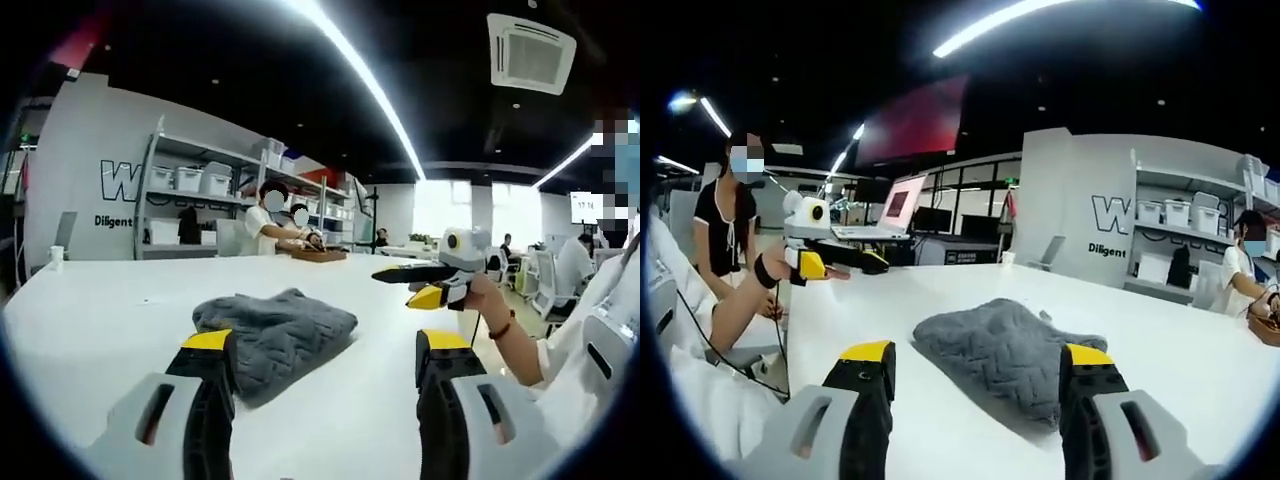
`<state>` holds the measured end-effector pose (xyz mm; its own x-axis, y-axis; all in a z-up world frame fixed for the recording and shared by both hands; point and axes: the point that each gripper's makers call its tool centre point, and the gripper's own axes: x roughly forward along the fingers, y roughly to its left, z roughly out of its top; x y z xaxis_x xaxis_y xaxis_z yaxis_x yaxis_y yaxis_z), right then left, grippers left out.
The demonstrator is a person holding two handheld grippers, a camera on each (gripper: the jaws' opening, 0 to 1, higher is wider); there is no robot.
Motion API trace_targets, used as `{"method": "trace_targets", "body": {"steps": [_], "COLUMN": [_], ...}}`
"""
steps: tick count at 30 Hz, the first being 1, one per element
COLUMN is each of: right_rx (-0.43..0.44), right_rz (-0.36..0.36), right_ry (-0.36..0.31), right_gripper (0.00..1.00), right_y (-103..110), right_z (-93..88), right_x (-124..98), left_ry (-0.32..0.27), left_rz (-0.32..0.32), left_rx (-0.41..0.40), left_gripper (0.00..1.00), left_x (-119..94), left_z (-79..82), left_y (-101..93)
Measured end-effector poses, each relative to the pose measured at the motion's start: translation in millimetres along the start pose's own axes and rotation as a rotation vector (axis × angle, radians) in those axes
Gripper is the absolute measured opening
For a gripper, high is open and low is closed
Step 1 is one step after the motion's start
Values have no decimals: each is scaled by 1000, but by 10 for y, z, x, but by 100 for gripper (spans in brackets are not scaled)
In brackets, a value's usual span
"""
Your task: Open the folded towel by lifting each exposed corner and separating the folded layers until the towel lies flat within the target outline without major curled edges
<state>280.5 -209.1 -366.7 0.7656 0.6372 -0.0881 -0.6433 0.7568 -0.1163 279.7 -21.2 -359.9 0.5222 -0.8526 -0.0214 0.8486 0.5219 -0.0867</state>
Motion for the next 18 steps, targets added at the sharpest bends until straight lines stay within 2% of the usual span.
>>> {"method": "trace_targets", "body": {"steps": [18], "right_rx": [2], "right_rz": [-6], "right_ry": [22], "right_gripper": [64], "right_y": [-101], "right_z": [-30], "right_x": [69], "left_ry": [5], "left_rz": [-21], "left_rx": [-30], "left_gripper": [71], "left_x": [127], "left_z": [-45], "left_y": [29]}}
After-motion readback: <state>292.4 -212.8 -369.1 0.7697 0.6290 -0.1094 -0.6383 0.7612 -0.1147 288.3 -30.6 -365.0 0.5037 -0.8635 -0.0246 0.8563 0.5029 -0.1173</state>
